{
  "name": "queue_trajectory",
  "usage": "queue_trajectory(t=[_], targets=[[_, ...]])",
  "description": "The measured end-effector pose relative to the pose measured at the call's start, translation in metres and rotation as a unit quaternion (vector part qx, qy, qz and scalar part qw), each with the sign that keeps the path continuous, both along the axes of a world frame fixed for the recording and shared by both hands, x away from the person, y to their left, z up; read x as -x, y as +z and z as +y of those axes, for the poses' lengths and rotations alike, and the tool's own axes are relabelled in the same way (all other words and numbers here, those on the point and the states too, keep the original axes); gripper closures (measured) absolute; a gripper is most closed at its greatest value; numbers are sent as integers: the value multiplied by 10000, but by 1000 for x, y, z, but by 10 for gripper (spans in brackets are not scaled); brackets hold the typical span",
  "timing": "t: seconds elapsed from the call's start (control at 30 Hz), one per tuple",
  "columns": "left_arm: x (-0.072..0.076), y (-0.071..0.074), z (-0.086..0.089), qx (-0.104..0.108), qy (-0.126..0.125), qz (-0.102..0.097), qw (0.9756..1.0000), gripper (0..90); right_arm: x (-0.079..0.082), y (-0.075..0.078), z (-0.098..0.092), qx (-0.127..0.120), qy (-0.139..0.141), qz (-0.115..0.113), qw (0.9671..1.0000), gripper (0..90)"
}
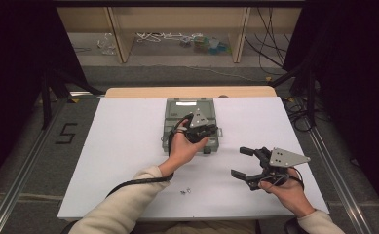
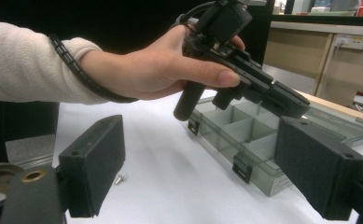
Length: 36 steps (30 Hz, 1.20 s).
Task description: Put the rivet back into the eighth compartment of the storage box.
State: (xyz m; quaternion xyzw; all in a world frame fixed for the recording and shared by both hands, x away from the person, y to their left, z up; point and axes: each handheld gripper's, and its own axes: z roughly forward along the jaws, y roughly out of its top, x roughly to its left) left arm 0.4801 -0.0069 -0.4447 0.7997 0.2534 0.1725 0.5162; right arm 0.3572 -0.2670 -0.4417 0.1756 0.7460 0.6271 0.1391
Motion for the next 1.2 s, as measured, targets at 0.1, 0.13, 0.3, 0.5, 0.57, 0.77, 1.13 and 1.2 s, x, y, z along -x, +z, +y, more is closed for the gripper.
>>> queue_trajectory(t=[0.1,0.13,0.3,0.5,0.57,0.77,1.13,1.2], targets=[[-2,-1,0,-21,16,17,10000,822,0,0,0,0,1,-2,10000,175],[-2,-1,1,-30,9,26,10000,822,0,0,0,-1,1,-1,10000,175],[-5,-1,1,-11,48,51,10000,820,0,0,0,-8,9,7,10000,175],[-7,-3,-2,-26,22,85,10000,803,0,0,0,-23,25,4,10000,175],[-7,-4,-3,-73,32,142,9999,760,0,0,0,-24,28,3,10000,175],[-3,-2,0,79,55,241,9997,501,-1,-1,1,-143,70,-15,9999,175],[22,12,24,205,-221,193,9994,146,0,0,0,-20,16,11,10000,175],[25,13,27,186,-227,172,9994,119,0,0,0,-18,10,7,10000,175]])
